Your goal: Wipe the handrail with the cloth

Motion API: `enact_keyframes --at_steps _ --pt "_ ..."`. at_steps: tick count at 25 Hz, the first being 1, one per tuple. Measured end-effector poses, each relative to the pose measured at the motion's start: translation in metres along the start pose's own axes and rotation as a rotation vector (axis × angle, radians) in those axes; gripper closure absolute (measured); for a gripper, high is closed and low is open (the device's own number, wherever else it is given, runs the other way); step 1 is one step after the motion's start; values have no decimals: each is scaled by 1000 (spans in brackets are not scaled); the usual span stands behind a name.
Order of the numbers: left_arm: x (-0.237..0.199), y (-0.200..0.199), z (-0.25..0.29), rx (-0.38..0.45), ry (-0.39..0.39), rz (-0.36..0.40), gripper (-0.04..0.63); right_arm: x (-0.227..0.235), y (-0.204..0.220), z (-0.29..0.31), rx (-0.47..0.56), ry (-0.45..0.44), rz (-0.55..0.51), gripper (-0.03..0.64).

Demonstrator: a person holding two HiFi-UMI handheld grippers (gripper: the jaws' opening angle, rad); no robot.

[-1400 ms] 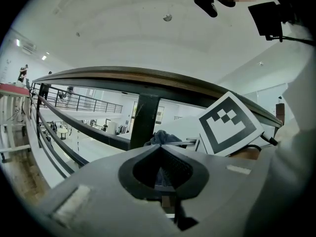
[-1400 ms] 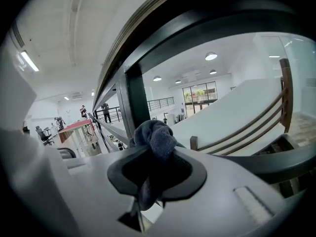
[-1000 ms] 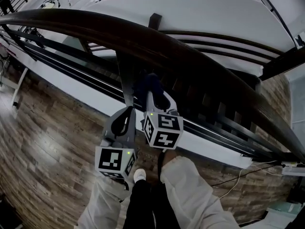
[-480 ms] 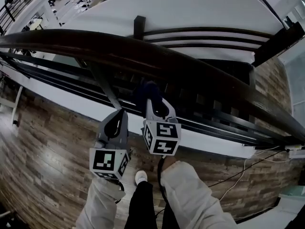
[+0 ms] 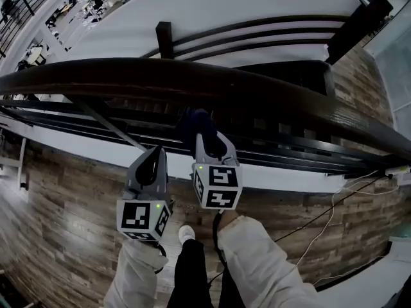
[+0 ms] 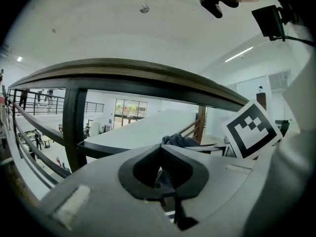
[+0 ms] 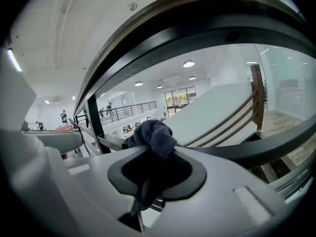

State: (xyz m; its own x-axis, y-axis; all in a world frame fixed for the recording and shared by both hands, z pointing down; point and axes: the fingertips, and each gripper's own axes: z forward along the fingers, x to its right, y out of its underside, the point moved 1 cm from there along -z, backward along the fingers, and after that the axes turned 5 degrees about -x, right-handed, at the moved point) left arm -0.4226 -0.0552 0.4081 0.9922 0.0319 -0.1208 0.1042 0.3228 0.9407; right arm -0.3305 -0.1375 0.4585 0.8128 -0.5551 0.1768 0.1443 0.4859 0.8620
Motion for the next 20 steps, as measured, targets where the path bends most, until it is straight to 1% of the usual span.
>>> enact_keyframes --at_steps 12,20 --pt "113 11 44 -36 111 5 597 110 6 -55 22 77 14 551" --pt "189 21 75 -73 196 27 597 186 13 -94 36 120 50 551"
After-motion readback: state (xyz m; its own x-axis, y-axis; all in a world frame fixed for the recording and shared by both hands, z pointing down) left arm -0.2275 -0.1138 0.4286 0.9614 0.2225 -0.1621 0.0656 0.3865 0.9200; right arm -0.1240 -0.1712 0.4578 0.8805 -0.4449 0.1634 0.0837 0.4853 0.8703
